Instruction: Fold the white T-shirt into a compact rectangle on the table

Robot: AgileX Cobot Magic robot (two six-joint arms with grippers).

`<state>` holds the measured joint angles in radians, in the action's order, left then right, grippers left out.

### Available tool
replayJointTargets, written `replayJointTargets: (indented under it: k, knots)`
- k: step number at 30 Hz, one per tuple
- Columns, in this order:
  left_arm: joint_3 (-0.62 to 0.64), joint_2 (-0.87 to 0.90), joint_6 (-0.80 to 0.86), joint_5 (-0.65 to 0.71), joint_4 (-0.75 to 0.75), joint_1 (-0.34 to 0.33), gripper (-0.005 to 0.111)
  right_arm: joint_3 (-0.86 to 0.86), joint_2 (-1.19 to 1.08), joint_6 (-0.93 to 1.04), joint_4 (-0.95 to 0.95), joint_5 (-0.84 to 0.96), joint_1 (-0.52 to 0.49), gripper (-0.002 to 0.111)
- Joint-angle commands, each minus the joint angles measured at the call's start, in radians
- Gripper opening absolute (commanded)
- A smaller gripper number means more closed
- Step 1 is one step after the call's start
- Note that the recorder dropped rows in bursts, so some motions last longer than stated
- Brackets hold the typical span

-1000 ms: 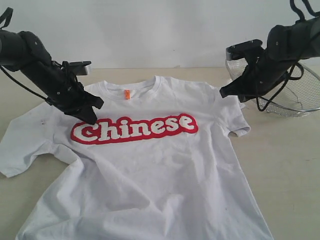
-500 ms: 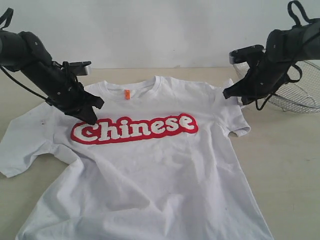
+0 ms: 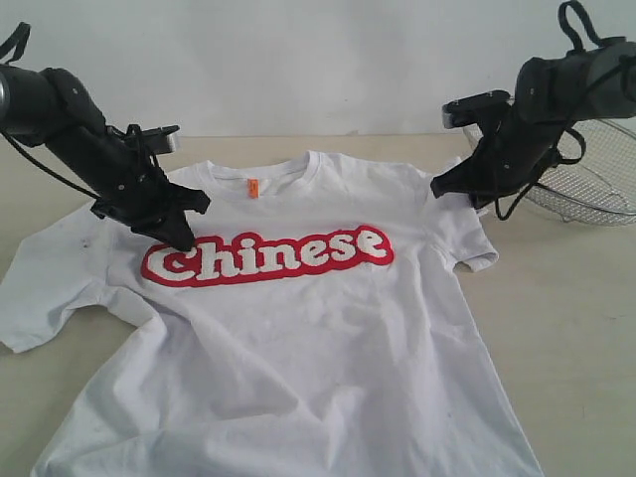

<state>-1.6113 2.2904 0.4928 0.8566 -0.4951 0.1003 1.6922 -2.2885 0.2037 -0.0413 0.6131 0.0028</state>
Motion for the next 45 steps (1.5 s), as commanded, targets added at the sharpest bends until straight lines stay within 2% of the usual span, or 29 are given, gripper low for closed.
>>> replayJointTargets:
  k: [1, 7, 9, 13, 17, 24, 32, 38, 41, 45]
  knots:
    - [0.016, 0.048, -0.008, -0.019, 0.036, 0.003, 0.005, 0.005, -0.026, 0.016, -0.006, -0.01, 0.03, 0.0]
    - [0.016, 0.048, -0.008, -0.012, 0.052, 0.003, 0.005, 0.005, -0.075, -0.036, 0.064, 0.059, 0.026, 0.0]
    - [0.016, 0.048, -0.008, -0.012, 0.052, 0.003, 0.005, 0.005, -0.075, -0.099, 0.149, 0.082, 0.026, 0.0]
    - [0.016, 0.048, -0.01, -0.012, 0.067, 0.003, 0.005, 0.005, -0.074, -0.296, 0.444, 0.137, 0.024, 0.0]
    - [0.016, 0.048, -0.01, -0.012, 0.069, 0.003, 0.005, 0.005, -0.074, -0.329, 0.504, 0.147, -0.001, 0.0]
    - [0.016, 0.048, -0.035, -0.014, 0.116, 0.003, 0.005, 0.005, -0.074, -0.335, 0.52, 0.116, -0.073, 0.0]
    - [0.016, 0.048, -0.052, -0.014, 0.164, 0.003, 0.005, 0.01, -0.074, -0.324, 0.545, 0.066, -0.103, 0.0]
    - [0.016, 0.048, -0.052, -0.016, 0.164, 0.003, 0.005, 0.1, -0.074, -0.317, 0.543, 0.117, -0.117, 0.0]
    - [0.016, 0.048, -0.052, -0.016, 0.164, 0.003, 0.005, 0.132, -0.057, -0.272, 0.471, 0.178, -0.11, 0.0]
    - [0.016, 0.048, -0.052, -0.018, 0.164, 0.003, 0.005, 0.134, -0.012, -0.175, 0.237, 0.284, -0.11, 0.0]
